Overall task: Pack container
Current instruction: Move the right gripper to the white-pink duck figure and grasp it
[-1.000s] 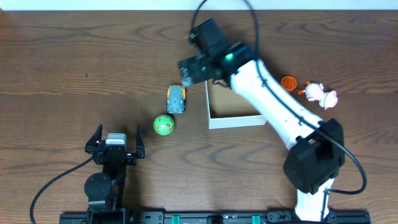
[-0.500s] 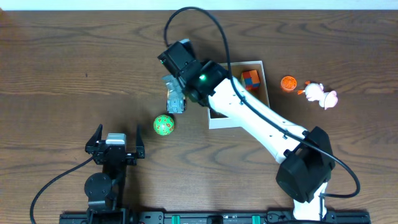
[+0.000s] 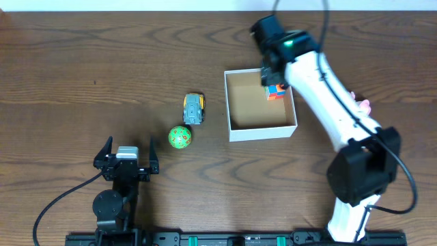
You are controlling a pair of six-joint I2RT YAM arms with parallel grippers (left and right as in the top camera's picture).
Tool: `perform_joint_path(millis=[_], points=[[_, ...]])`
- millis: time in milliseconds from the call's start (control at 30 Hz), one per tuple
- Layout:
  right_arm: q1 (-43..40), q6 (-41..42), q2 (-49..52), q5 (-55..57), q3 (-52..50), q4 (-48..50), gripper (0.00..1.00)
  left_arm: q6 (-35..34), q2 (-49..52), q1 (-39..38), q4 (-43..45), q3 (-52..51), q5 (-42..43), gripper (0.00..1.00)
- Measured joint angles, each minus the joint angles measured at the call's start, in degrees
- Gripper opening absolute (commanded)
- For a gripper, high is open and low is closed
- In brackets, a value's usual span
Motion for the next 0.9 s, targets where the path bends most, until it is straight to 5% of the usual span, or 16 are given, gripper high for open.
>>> perform_joint_path(millis=[567,900], points=[[-11.1,-23.5,-7.3,-6.1,-0.3,-3.4,0.99,0.0,0.0,0.0,0.0,0.0,0.0,0.98],[-23.9,-28.3,-7.3,-15.8,-4.2,-0.9,0.99,0.0,0.0,0.0,0.0,0.0,0.0,0.98]])
